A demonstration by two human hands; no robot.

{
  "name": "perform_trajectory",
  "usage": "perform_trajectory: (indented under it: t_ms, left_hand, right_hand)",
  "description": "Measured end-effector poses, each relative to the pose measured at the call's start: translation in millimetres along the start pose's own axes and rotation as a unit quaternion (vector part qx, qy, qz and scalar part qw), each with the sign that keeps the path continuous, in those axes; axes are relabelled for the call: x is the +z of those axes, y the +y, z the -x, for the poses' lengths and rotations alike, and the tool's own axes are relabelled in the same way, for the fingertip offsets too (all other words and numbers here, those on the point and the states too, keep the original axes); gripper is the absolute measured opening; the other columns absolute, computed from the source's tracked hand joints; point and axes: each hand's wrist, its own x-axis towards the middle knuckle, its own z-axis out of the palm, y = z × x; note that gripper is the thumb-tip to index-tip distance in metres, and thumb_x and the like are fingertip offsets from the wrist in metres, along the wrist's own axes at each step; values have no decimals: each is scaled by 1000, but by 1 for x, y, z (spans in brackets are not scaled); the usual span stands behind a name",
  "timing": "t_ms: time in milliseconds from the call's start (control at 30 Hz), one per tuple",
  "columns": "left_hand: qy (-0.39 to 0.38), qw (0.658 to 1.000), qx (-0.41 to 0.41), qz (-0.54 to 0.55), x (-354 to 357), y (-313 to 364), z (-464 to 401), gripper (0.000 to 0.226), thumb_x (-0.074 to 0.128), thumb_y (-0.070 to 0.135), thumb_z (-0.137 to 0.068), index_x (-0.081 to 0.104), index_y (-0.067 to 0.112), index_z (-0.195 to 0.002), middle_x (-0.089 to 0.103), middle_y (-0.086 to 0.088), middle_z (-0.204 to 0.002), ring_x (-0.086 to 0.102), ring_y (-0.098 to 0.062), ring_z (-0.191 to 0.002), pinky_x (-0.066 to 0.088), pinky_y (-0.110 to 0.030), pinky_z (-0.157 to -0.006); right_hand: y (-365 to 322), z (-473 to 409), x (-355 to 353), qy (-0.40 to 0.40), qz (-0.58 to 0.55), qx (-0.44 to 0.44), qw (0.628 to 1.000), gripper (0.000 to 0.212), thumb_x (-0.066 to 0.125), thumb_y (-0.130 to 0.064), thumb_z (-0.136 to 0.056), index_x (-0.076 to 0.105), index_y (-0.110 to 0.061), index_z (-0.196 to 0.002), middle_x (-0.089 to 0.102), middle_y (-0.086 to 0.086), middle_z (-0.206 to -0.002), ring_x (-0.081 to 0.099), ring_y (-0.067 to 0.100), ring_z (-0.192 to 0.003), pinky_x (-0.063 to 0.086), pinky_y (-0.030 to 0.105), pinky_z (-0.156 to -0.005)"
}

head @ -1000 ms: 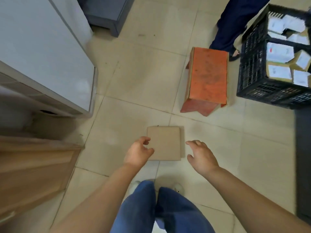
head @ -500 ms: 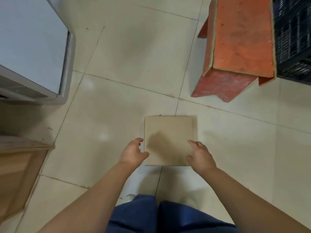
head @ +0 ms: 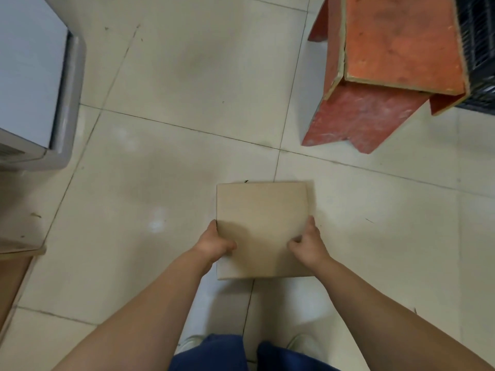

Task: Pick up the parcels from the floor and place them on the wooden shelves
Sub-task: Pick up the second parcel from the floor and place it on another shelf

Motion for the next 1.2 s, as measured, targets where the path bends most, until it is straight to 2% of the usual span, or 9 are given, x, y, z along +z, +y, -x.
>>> perform_trajectory:
  t_ms: [67, 200, 400, 567, 633, 800, 900, 1067, 1200]
  left_hand:
    - [-1, 1000, 7, 4, -2, 6, 12, 54, 60, -4, -75, 40, 14, -121, 56, -8, -112, 55, -22, -96, 45, -23, -63]
    - [1, 999, 31, 18, -13, 26, 49, 49, 57, -6, -73, 42, 19, -113, 57, -11, -114, 56, -26, -102, 49, -31, -75]
    - [35, 994, 70, 69, -42, 77, 143, 56, 51, -9, -76, 36, 16, -124, 56, -11, -117, 57, -25, -95, 48, -36, -77]
    - [76, 990, 86, 87, -74, 131, 256, 73, 56, 8, -59, 37, 29, -126, 48, -14, -122, 54, -27, -103, 48, -34, -72]
    - [87, 987, 102, 88, -90, 156, 306, 68, 57, 3, -68, 37, 28, -129, 44, -14, -122, 49, -26, -101, 44, -31, -68]
    - [92, 984, 124, 89, -138, 201, 414, 83, 53, 8, -64, 27, 34, -140, 40, -11, -135, 45, -28, -117, 43, -42, -96]
    - [94, 981, 132, 106, -164, 214, 462, 82, 50, 12, -60, 32, 40, -135, 46, -10, -132, 49, -29, -114, 43, -47, -98]
    - [95, 968, 167, 164, -194, 255, 574, 67, 42, -5, -82, 29, 23, -141, 46, -2, -125, 48, -25, -107, 42, -40, -90]
    - [116, 956, 200, 178, -218, 262, 617, 49, 36, -11, -82, 44, 8, -126, 56, -5, -111, 52, -20, -97, 42, -35, -86]
  right_hand:
    - [-7, 9, -5, -9, -23, 17, 1000, 86, 57, -18, -81, 1, -12, -147, 41, 16, -137, 49, 31, -116, 45, 38, -95]
    - [-33, 41, -28, 29, -63, 26, 997, 84, 54, -18, -84, 0, -10, -147, 32, 15, -143, 40, 33, -126, 40, 42, -102]
    - [-95, 116, -88, 62, -82, 16, 995, 81, 52, -19, -88, -3, -12, -148, 16, 10, -153, 26, 33, -136, 32, 42, -108]
    - [-165, 208, -151, 88, -86, 0, 992, 80, 54, -26, -89, 1, -11, -148, 17, 13, -151, 24, 36, -135, 30, 42, -106]
    - [-194, 249, -177, 88, -70, -15, 994, 79, 54, -26, -90, 2, -11, -148, 19, 15, -149, 26, 37, -133, 31, 41, -105]
    - [-263, 350, -236, 81, -44, -54, 994, 72, 51, -30, -91, 11, -15, -148, 17, 17, -148, 25, 36, -135, 29, 40, -109]
    - [-297, 405, -262, 69, -42, -69, 994, 67, 52, -35, -88, 23, -20, -147, 21, 17, -143, 30, 36, -132, 30, 41, -109]
    - [-342, 480, -294, 53, -54, -103, 992, 67, 52, -37, -89, 23, -18, -146, 14, 18, -150, 22, 34, -139, 24, 35, -110]
    - [-363, 527, -309, 38, -77, -129, 988, 67, 45, -48, -91, 21, -18, -147, 10, 17, -155, 10, 30, -144, 17, 39, -113]
